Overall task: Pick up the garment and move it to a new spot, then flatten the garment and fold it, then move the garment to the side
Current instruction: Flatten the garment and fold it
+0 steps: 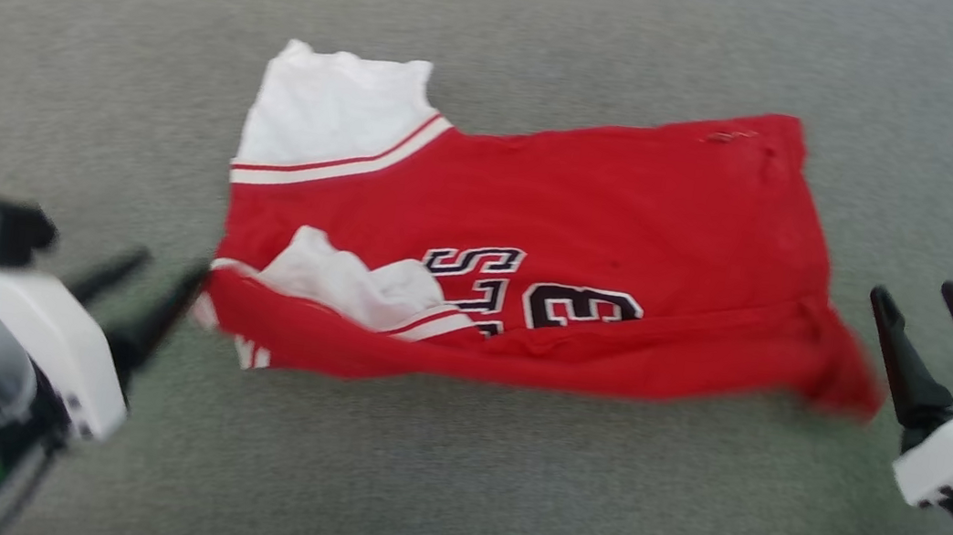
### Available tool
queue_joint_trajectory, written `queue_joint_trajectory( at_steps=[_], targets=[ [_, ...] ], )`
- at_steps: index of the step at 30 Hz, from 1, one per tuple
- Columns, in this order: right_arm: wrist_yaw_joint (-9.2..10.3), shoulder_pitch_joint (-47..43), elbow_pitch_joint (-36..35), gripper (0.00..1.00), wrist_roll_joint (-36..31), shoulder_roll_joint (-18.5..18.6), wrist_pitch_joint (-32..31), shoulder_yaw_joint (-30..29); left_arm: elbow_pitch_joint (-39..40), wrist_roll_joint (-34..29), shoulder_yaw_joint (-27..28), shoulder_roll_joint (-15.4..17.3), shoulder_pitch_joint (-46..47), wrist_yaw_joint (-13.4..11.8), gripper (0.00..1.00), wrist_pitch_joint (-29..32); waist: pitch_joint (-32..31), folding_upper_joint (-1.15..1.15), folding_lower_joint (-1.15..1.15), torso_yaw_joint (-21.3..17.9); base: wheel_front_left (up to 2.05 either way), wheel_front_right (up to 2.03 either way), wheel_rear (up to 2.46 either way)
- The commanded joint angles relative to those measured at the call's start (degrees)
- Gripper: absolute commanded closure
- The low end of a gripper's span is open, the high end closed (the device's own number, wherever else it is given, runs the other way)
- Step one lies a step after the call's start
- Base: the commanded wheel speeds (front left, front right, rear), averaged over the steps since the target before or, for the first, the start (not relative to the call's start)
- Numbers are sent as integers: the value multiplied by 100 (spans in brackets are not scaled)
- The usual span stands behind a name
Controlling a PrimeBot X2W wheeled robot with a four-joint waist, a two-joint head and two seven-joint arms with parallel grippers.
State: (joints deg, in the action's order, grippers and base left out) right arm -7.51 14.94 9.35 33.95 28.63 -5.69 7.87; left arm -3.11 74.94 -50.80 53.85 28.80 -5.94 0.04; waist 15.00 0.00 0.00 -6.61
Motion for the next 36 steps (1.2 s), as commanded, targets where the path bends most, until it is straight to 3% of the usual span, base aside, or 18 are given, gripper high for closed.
queue_joint_trajectory(
  at_steps=[1, 8, 16, 20, 27, 28, 29, 31, 32, 36],
  targets=[
    [3, -54, -106, 0, -157, -271, 218, -136, -112, -145, 99, 49, 246, -70, 0, -64, 26, 0, 0, -214, 0, 0, 0],
    [4, -75, -467, 0, -550, -1003, 723, -259, -729, -409, 421, -64, 1252, -69, 0, 4, 264, 0, 0, -845, 0, 0, 0],
    [4, 48, -578, 0, -616, -1374, 1008, 69, -2109, -603, 436, -335, 2396, 157, 0, 643, 667, 0, 0, -1505, 0, 0, 0],
    [4, 160, -452, 0, -520, -1436, 1081, 261, -3023, -655, 318, -369, 2959, 217, 0, 1316, 967, 0, 0, -1853, 0, 0, 0],
    [4, 233, -196, 0, -377, -1445, 1286, 356, -4077, -728, -174, -454, 3575, 306, 0, 3162, 1321, 0, 0, -2121, 0, 0, 0],
    [4, 244, -163, 0, -370, -1432, 1309, 376, -4136, -673, -228, -538, 3561, 358, 5, 3398, 1342, 0, 0, -2117, 0, 0, 0],
    [4, 261, -131, 0, -365, -1411, 1322, 394, -4177, -619, -267, -616, 3577, 401, 33, 3605, 1363, 0, 0, -2104, 0, 0, 0],
    [4, 347, -106, 0, -370, -1350, 1320, 440, -4200, -660, -387, -710, 3663, 471, 72, 3905, 1415, 0, 0, -2061, 0, 0, 0],
    [4, 409, -105, 0, -392, -1293, 1298, 470, -4201, -698, -442, -742, 3713, 507, 100, 4025, 1440, 0, 0, -2033, 0, 0, 0],
    [4, 1002, -125, 0, -547, -943, 982, 798, -4180, -781, -505, -853, 4068, 572, 100, 4307, 1550, 0, 0, -1826, 0, 0, 0]
  ],
)
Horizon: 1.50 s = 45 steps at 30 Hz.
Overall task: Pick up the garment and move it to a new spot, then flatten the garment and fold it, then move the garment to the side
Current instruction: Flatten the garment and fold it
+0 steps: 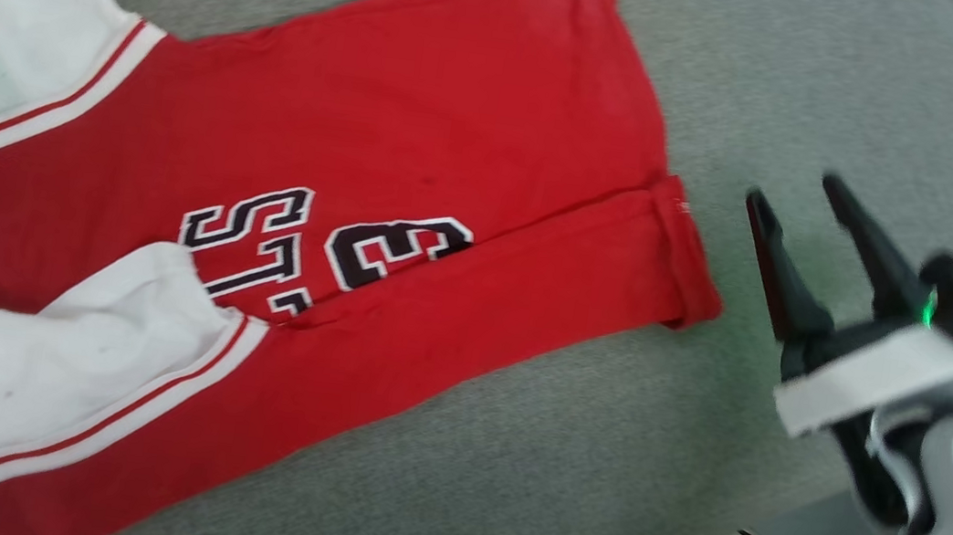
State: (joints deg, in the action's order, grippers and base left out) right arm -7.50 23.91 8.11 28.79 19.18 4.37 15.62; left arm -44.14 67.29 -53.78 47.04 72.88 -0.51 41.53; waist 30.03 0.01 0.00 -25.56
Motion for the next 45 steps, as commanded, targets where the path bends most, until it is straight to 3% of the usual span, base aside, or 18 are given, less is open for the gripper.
queue_joint_trajectory(
  at_steps=[1, 7, 16, 22, 29, 30, 32, 33, 37, 45],
  targets=[
    [3, 297, 37, 0, -47, 82, -137, 110, -62, -41, -221, -229, -276, 56, 100, 164, 68, -1, 0, 122, 0, 0, 0],
    [3, 1690, 630, 0, 308, 441, -851, 634, 97, -304, -370, -620, 145, 272, 100, 54, 225, -1, 0, 559, 0, 0, 0],
    [4, 3772, 2354, 0, 1321, 890, -2550, 1601, 197, -535, -493, -1145, 610, 560, 100, -138, 531, -1, 0, 1234, 0, 0, 0],
    [3, 4495, 3213, 0, 1677, 1105, -3337, 2131, 184, -587, -614, -1503, 780, 701, 100, -285, 665, -1, 0, 1695, 0, 0, 0],
    [1, 4640, 3456, 0, 2034, 1125, -3533, 2609, 38, -516, -641, -1752, 776, 770, 100, -534, 675, -1, 0, 1951, 0, 0, 0],
    [0, 4611, 3460, 44, 2094, 1119, -3621, 2738, 11, -494, -648, -1771, 736, 770, 100, -573, 658, -1, 0, 1974, 0, 0, 0],
    [-9, 4537, 3448, 75, 2234, 1153, -3768, 2944, -42, -458, -661, -1808, 669, 782, 100, -646, 620, -1, 0, 2011, 0, 0, 0],
    [-18, 4525, 3473, 100, 2317, 1192, -3840, 3007, -60, -435, -659, -1828, 648, 791, 100, -692, 600, -1, 0, 2027, 0, 0, 0],
    [-17, 4556, 3472, 100, 2566, 1370, -3936, 3208, -103, -377, -668, -1895, 610, 797, 100, -868, 516, -1, 0, 2070, 0, 0, 0],
    [-9, 4584, 3290, 100, 2888, 1611, -3304, 3308, 301, -15, -558, -1872, 424, 807, 100, -1696, -37, -1, 0, 2195, 0, 0, 0]
  ],
)
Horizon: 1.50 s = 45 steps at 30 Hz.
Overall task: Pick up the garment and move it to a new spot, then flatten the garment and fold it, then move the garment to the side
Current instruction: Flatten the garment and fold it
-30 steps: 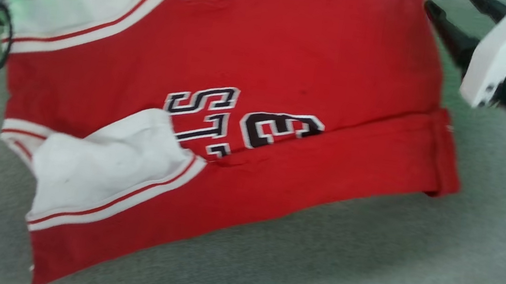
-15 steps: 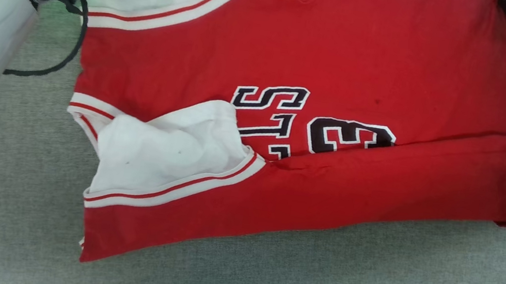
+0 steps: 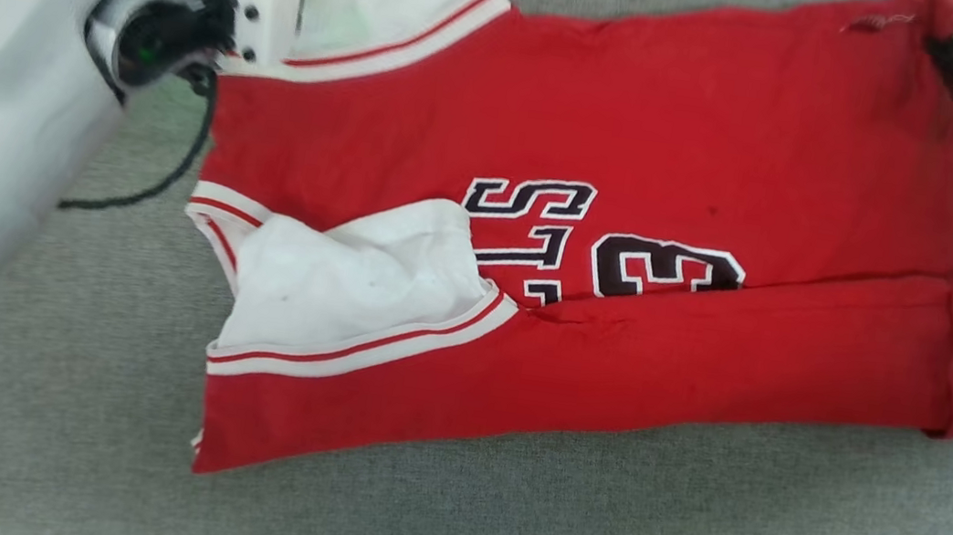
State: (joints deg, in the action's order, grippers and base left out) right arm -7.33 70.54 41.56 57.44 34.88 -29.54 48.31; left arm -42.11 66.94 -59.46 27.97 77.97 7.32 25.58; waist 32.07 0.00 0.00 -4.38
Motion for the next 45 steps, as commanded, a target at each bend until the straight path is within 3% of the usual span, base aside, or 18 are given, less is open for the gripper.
queue_joint_trajectory(
  at_steps=[1, 7, 20, 29, 33, 42, 43, 44, 45],
  targets=[
    [-14, -109, -121, 100, 72, 108, 160, 51, 222, 120, 22, 78, -170, 23, 100, -218, -346, 0, 0, 103, 0, 0, 0],
    [-14, -643, -614, 100, 334, 584, 499, 149, 1209, 700, 61, 364, -821, 18, 100, -898, -1025, 0, 0, 406, 0, 0, 0],
    [-14, -2559, -1774, 100, 751, 1553, 1225, -192, 3331, 1205, -87, 1652, -2859, 19, 100, -2265, -1593, 0, 0, 689, 0, 0, 0],
    [-14, -3795, -2000, 100, 782, 1788, 1509, -705, 4065, 1596, -155, 2175, -4276, 0, 100, -3160, -1652, 0, 0, 630, 0, 0, 0],
    [-14, -4113, -1900, 100, 763, 1661, 1544, -1019, 4107, 1634, -226, 2233, -4627, -88, 100, -3364, -1643, 0, 0, 613, 0, 0, 0],
    [-14, -4384, -1487, 100, 409, 1209, 1456, -1457, 3193, 1215, -432, 1621, -4623, -168, 100, -3608, -1637, 0, 0, 689, 0, 0, 0],
    [-14, -4424, -1455, 100, 374, 1165, 1470, -1488, 3055, 1168, -460, 1552, -4610, -163, 92, -3646, -1652, 0, 0, 697, 0, 0, 0],
    [-14, -4458, -1431, 94, 334, 1119, 1482, -1524, 2942, 1110, -479, 1484, -4595, -161, 72, -3689, -1664, 0, 0, 701, 0, 0, 0],
    [-14, -4482, -1415, 58, 287, 1080, 1518, -1576, 2842, 1051, -495, 1418, -4591, -156, 60, -3724, -1677, 0, 0, 706, 0, 0, 0]
  ],
)
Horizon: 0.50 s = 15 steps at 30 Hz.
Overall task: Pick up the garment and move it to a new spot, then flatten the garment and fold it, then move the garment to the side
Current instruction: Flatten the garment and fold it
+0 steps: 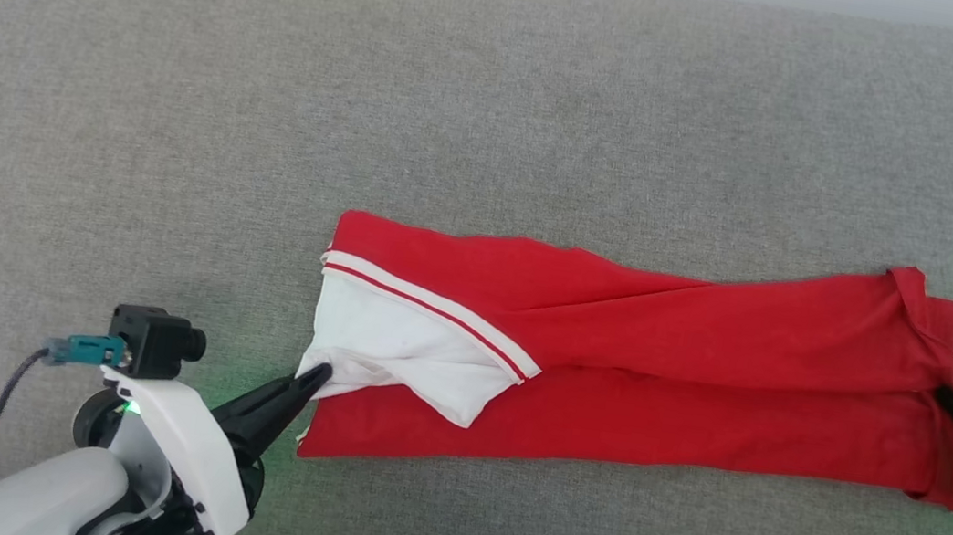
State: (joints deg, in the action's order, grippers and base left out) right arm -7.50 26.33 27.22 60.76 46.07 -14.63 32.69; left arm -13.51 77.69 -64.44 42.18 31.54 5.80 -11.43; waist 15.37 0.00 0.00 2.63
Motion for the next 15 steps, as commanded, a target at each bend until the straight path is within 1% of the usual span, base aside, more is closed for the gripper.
queue_joint_trajectory(
  at_steps=[1, 2, 3, 6, 9, 11, 13, 15],
  targets=[
    [3, -95, 30, 32, -68, -71, 78, -78, -107, -72, -7, -60, 50, 7, 53, -55, -28, 0, 0, 12, 0, 0, 0],
    [3, -128, 38, 0, -69, -112, 103, -142, -173, -129, -9, -103, 47, 11, 34, -94, -45, 0, 0, 18, 0, 0, 0],
    [3, -178, 11, 0, -35, -188, 113, -273, -290, -162, 62, -184, -21, 3, 0, -188, -88, 0, 0, 21, 0, 0, 0],
    [3, -230, -14, 0, -67, -224, 44, -422, -312, -209, 233, -258, -223, -85, 0, -308, -144, 0, 0, 4, 0, 0, 0],
    [2, -305, 24, 0, -53, -287, -70, -557, -239, -313, 522, -334, -452, -235, 0, -375, -195, 0, 0, 61, 0, 0, 0],
    [3, -373, 92, 0, 57, -351, -186, -663, -151, -478, 935, -463, -632, -320, 0, -379, -209, 0, 0, 139, 0, 0, 0],
    [3, -434, 219, 0, 109, -349, -273, -778, -84, -658, 1424, -675, -930, -329, 0, -382, -213, 0, 0, 244, 0, 0, 0],
    [3, -477, 375, 0, 172, -398, -351, -869, -56, -981, 1895, -889, -1176, -334, 0, -382, -214, 0, 0, 353, 0, 0, 0]
  ],
)
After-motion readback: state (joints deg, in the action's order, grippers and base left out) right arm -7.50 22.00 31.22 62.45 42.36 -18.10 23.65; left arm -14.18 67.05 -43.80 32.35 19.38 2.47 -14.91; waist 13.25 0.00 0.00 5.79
